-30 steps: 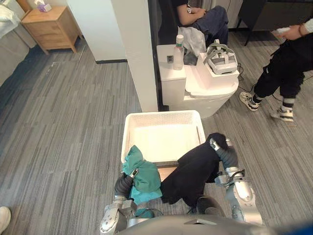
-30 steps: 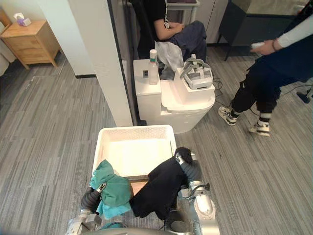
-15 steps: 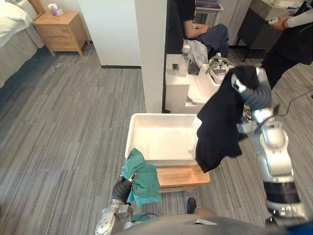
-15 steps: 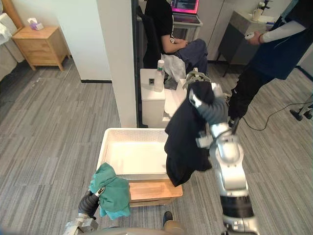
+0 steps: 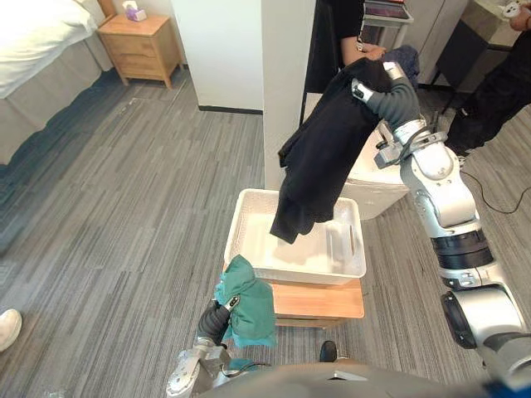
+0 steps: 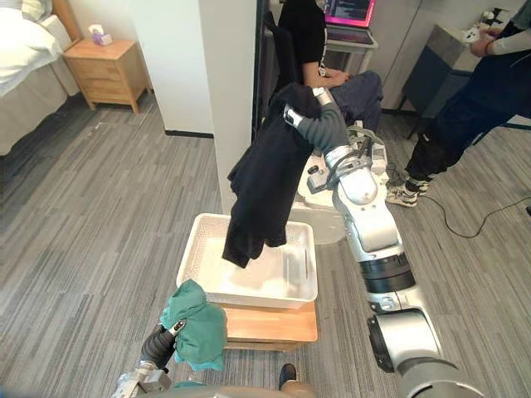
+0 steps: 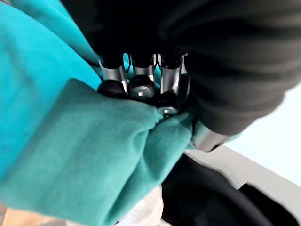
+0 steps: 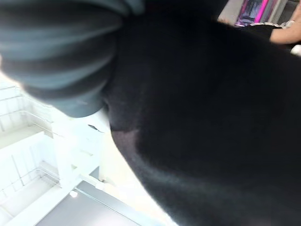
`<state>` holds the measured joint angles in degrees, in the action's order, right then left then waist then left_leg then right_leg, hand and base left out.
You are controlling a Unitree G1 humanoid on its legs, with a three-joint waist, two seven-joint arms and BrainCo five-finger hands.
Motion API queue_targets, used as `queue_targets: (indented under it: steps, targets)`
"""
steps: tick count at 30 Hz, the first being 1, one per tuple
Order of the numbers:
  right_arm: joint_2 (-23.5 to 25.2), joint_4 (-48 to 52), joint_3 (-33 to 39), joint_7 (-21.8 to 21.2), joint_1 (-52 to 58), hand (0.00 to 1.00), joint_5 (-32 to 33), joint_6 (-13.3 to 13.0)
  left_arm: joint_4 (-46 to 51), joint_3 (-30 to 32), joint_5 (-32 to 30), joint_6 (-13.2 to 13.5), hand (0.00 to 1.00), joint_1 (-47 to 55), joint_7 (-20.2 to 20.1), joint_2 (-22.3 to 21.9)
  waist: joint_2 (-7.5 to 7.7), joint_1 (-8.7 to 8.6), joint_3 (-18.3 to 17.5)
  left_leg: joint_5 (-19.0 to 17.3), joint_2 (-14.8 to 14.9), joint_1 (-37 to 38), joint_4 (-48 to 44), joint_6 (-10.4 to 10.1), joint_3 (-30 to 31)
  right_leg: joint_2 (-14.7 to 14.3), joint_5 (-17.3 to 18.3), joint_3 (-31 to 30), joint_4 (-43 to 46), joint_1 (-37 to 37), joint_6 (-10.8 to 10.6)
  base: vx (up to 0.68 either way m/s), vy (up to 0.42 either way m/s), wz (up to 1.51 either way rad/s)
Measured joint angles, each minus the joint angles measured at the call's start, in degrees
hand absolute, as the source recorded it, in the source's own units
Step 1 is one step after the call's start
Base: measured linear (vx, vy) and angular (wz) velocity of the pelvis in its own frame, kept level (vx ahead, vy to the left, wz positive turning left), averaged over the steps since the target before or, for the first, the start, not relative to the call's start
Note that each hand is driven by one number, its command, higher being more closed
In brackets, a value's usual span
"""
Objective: Tidy the bed and pick cloth on bed and put in laundry
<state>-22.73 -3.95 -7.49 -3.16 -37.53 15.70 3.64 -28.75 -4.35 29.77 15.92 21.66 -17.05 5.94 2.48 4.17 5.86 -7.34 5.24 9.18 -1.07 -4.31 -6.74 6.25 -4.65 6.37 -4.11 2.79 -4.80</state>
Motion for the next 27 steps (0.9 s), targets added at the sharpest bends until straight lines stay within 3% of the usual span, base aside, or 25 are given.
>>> queue_targets:
  steps: [9,12,17,18,24,27]
  targets:
    - [5.36,-10.68,-1.25,2.34,1.54,1.00,0.98,0.63,0.61,-1.63,-1.29,-3.38,1.00,-1.65,2.46,1.19,-0.90,0.17,0.69,0.99,0.16,-2.21,0.71,-0.21,0.92,0.02,-0.26,0.83,0.18,-1.77,0.35,-0.03,-0.015,0.06]
    - [8.19,-16.99,-1.39,2.83,1.79,1.00,0.76,-0.33,1.13,-1.83,-1.20,-3.37,1.00,-4.76,3.42,1.17,-1.66,0.38,4.02,1.29,-0.04,-3.71,0.18,-0.16,0.93,0.29,-0.27,0.77,1.33,-3.55,0.38,-0.06,-0.012,0.01]
    - [10.67,-26.86,-0.45,5.94,1.79,1.00,-6.50,-5.23,3.28,-1.85,-0.04,-2.20,1.00,-9.82,4.71,0.97,-3.23,1.48,9.69,1.73,-0.68,-8.41,-1.57,0.04,0.92,1.06,-0.49,0.72,3.09,-8.22,0.31,-0.04,0.001,0.01]
    - [10.94,-27.84,0.13,6.36,1.81,0.00,-7.31,-6.04,3.28,-1.81,0.53,-1.65,1.00,-10.55,4.95,0.77,-3.49,1.51,10.86,1.95,-0.78,-8.51,-1.64,0.02,0.89,1.17,-0.53,0.81,3.09,-8.30,0.30,0.02,0.007,0.05]
    - [11.05,-31.84,2.40,11.02,3.86,0.00,-14.21,-12.12,4.79,-2.75,1.37,0.18,1.00,-11.72,6.19,-1.06,-4.60,1.30,13.22,2.14,-1.22,-10.15,-2.38,0.13,-0.83,1.94,-0.56,1.57,3.22,-9.60,0.25,0.04,0.019,0.07]
    - [11.62,-31.91,2.00,12.42,6.89,0.00,-17.19,-13.63,5.83,-2.93,2.13,1.03,1.00,-11.83,6.18,-1.16,-4.77,1.09,13.37,2.14,-1.17,-10.13,-3.06,0.14,-1.23,2.00,-0.56,1.55,3.77,-9.55,0.26,0.01,0.004,0.00]
